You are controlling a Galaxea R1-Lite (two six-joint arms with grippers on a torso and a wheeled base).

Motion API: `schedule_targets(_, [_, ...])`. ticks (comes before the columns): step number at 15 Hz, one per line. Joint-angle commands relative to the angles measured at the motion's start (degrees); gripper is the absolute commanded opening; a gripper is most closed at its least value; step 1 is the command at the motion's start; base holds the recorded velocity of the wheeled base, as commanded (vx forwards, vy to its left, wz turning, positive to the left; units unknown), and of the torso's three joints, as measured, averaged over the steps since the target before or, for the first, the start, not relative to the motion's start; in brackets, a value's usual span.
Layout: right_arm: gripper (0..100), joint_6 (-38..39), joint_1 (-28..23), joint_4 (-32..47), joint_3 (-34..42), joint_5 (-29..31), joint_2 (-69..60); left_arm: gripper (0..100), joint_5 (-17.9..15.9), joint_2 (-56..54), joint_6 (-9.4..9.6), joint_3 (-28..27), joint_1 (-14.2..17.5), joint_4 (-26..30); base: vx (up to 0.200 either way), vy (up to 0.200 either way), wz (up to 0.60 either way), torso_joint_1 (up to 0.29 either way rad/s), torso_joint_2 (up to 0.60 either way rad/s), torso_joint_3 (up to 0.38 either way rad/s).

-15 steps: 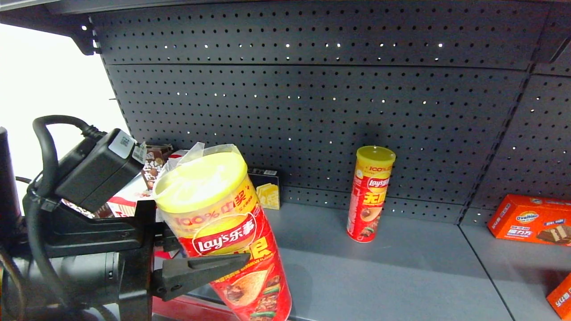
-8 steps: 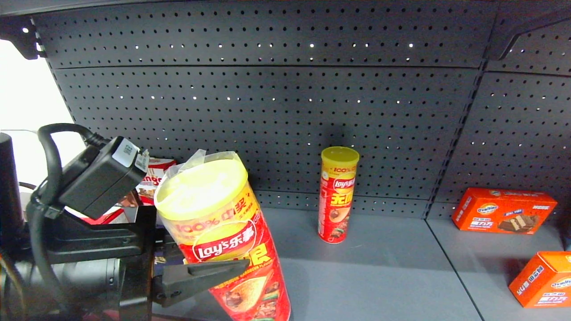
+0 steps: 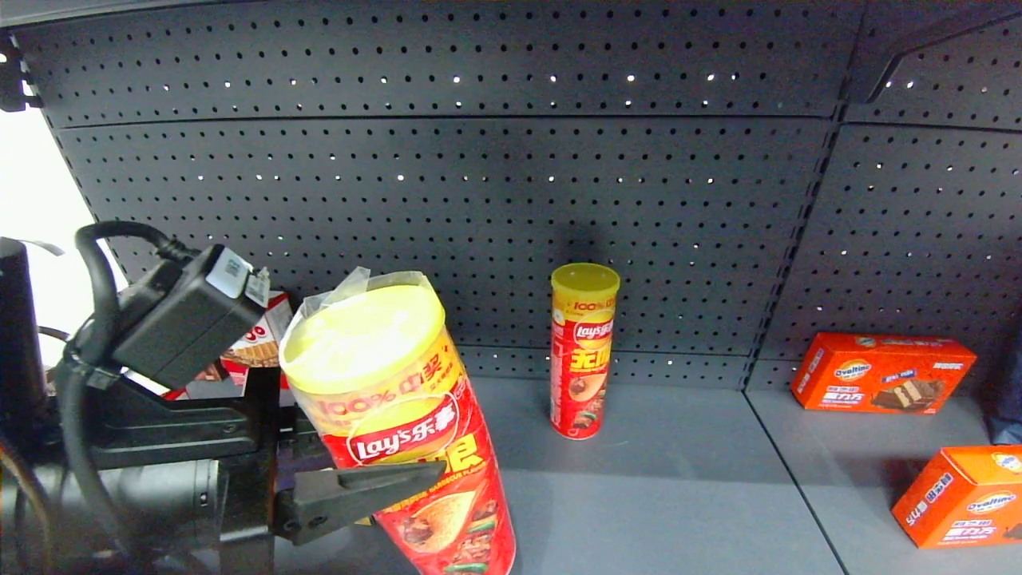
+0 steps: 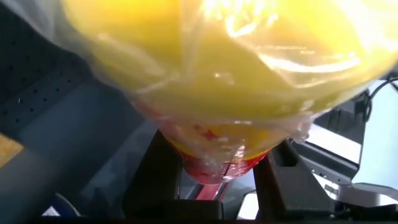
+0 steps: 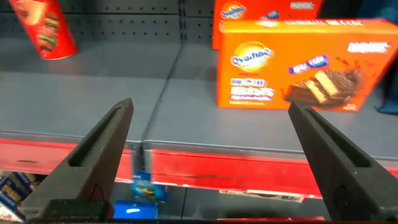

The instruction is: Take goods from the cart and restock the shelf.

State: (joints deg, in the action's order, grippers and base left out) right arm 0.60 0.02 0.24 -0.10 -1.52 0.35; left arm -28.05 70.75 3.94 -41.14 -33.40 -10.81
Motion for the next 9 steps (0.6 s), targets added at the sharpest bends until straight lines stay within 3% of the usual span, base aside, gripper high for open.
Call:
schedule_targets(1, [100,0.0,0.0,0.0,0.0,-0.1,0.1,0,0.0,0.1,0.02,0.0,0.1,0.1,0.0,0.0,0.0,0.0,0.0,0.0])
schedule_targets(6, [100,-2.1,0.7,0.1,-0.3,-0.1,3.6,0,0.3,0.3,0.11,-0.2,0.2,0.1,0.0,0.0,0.0,0.0,0.0,0.0])
schedule_targets(7, [100,-4.6,1.1,0.5,-3.2,-1.2,4.0,0,0.3,0.5,0.19,-0.6,0.3,0.0,0.0,0.0,0.0,0.0,0.0,0.0])
schedule_targets(8, [100,-4.7,2.9,1.7,-17.8,-3.6,17.2,0,0.1,1.7,0.19,-2.3,0.0,0.0,0.0,0.0,0.0,0.0,0.0,0.0])
schedule_targets(9, [100,-4.8,4.5,1.2,-19.7,-5.1,21.0,0,0.1,2.5,0.28,-2.9,-0.4,-0.1,0.0,0.0,0.0,0.0,0.0,0.0])
